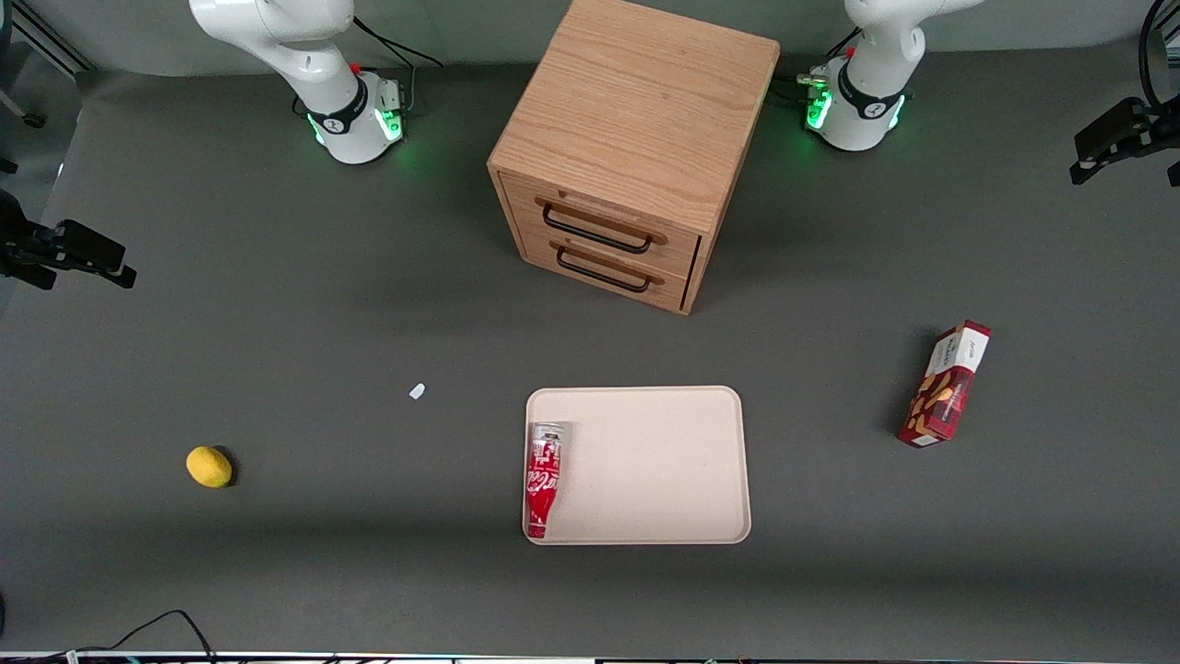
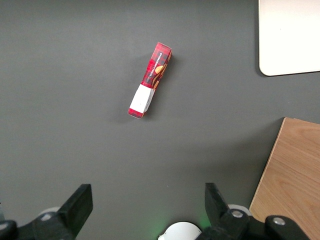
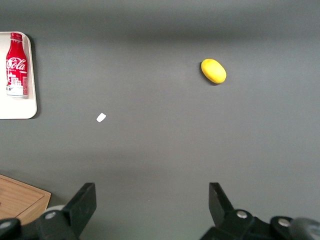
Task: Place red cookie box on tray
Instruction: 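Move the left gripper down over the red plaid cookie box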
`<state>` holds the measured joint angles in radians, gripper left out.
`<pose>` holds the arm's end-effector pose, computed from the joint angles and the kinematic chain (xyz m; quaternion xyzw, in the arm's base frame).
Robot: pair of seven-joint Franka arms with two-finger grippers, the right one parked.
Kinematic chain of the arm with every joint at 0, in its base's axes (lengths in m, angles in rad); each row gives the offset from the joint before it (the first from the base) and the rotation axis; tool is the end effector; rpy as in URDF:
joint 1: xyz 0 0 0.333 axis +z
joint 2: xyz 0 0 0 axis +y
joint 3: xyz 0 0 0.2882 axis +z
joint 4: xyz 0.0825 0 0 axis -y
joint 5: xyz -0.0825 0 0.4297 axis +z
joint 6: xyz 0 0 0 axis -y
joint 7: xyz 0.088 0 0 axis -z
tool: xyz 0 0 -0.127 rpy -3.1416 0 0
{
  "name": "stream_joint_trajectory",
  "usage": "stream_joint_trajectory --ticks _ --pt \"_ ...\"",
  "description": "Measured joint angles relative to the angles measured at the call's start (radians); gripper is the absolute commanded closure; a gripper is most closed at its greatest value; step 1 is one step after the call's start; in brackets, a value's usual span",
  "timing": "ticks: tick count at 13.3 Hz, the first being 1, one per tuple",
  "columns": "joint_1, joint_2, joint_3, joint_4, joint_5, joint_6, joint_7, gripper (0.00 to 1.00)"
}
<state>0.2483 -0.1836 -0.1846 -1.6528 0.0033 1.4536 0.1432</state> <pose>0.5340 0.0263 0.6269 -0.9991 0.0379 0.0112 0.0173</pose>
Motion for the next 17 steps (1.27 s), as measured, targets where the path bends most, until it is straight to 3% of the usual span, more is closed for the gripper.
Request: stream_joint_trajectory --ticks 7,12,17 --pt "0.0 0.023 -0.003 -0.014 0.0 0.0 -0.001 0.0" --pt "-0.003 0.18 -0.013 -0.028 0.065 0.083 0.089 0.0" --pt "-0.005 0.344 -0.011 -0.066 0.104 0.318 0.247 0.0"
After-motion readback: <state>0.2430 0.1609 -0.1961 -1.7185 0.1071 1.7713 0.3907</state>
